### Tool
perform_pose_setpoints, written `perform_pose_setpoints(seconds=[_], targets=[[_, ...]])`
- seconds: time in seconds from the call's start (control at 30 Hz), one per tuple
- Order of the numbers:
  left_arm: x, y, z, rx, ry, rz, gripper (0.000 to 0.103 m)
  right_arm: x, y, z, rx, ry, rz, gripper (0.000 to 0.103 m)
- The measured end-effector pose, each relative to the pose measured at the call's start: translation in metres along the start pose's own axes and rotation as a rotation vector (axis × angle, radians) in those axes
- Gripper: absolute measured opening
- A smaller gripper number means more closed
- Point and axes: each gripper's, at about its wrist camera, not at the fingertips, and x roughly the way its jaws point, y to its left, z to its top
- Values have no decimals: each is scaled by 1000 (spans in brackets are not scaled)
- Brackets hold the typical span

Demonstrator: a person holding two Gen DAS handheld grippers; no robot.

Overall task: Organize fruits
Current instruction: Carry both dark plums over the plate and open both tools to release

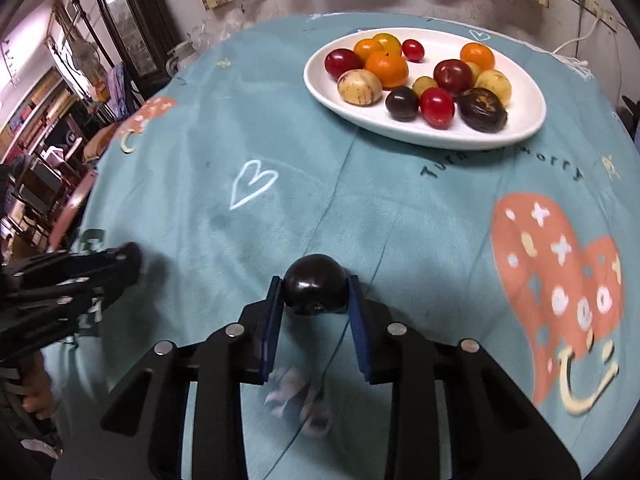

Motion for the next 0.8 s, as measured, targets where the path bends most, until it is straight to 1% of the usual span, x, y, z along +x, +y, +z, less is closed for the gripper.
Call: perform_pose_setpoints(seconds=[0.13, 0.27, 0.37, 0.43, 0.5, 0.6, 0.7, 0.8], targets=[[3, -21, -8, 54, 18, -31, 31, -25, 8, -38, -24, -3, 3, 32], [7, -48, -18, 126, 42, -67, 31, -49, 0, -66, -34, -10, -35, 32], [6, -65, -17, 156, 46, -104, 31, -68, -17, -75, 18, -40, -61, 32], [2, -73, -11, 173, 33, -117, 31, -81, -27, -73, 59, -76, -76, 32], [-6, -80, -1, 194, 9, -120, 31, -95, -34, -69, 79, -113, -92, 32], [-26, -88, 29, 229, -52, -115, 31, -121, -46, -45, 91, -201, -114, 32], [-51, -96, 76, 269, -142, -93, 31, -151, -59, -13, 98, -306, -119, 32], [-68, -100, 118, 276, -203, -91, 31, -175, -68, 35, 80, -406, -123, 32]])
